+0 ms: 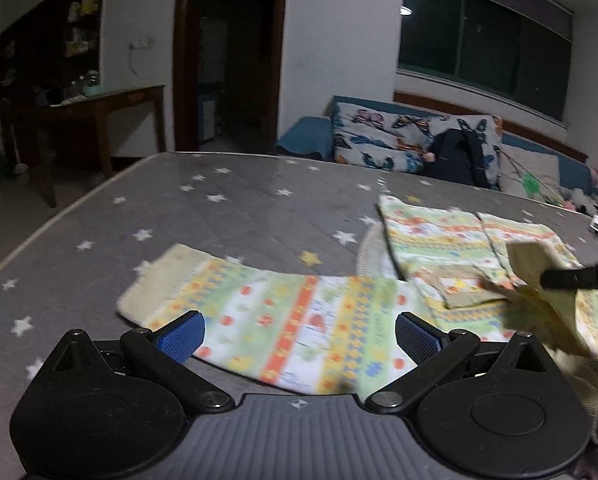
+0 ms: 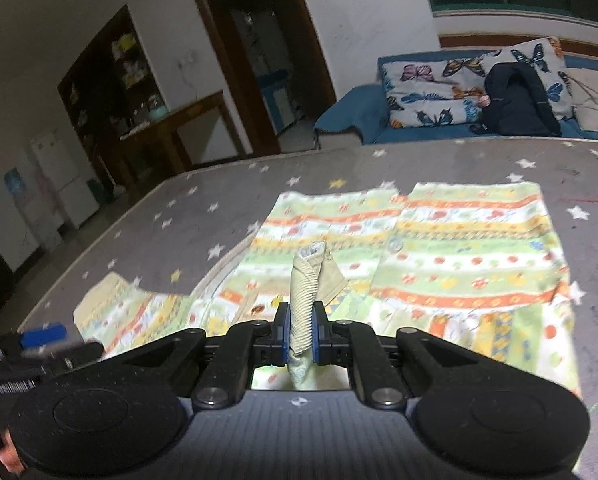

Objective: Fold clothes

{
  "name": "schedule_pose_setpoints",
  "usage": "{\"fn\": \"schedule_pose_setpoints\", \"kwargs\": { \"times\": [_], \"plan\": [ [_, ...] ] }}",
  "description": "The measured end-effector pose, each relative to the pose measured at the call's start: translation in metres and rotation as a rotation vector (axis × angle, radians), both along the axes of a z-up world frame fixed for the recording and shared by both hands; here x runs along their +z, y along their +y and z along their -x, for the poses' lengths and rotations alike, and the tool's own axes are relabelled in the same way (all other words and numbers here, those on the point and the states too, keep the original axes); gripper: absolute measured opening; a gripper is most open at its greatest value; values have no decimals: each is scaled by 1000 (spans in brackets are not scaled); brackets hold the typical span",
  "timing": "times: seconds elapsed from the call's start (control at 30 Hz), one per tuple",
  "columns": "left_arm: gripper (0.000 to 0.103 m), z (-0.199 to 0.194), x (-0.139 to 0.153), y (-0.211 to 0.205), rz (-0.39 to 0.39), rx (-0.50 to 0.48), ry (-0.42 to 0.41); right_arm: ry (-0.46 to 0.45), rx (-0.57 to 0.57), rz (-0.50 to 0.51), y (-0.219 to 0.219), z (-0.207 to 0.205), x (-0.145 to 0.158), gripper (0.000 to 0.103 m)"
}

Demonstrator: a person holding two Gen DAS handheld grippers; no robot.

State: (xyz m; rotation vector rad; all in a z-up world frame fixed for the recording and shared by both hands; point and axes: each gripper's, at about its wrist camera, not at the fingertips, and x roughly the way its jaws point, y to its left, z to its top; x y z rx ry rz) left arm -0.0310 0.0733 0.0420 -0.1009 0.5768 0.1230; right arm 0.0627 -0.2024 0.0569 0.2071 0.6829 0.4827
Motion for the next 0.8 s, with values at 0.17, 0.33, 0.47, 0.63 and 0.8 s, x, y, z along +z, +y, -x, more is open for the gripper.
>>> {"fn": "schedule_pose_setpoints", "kwargs": {
  "times": [0.17, 0.33, 0.47, 0.63, 0.8],
  "plan": [
    [103, -3, -2, 18, 5, 61, 13, 10, 22, 21, 11, 0, -10, 9],
    [103, -4, -6, 32, 3, 107, 24, -7, 32, 49, 19, 3, -14, 9],
    [103, -5, -9, 41, 2, 135, 33, -37, 22, 63, 21, 8, -10, 9],
    [103, -6, -12, 44, 12, 142, 52, -39, 27, 74, 25, 7, -15, 9],
    [103, -4, -12, 38, 1, 120, 54, -13, 71, 59, 27, 6, -20, 22]
  ]
}}
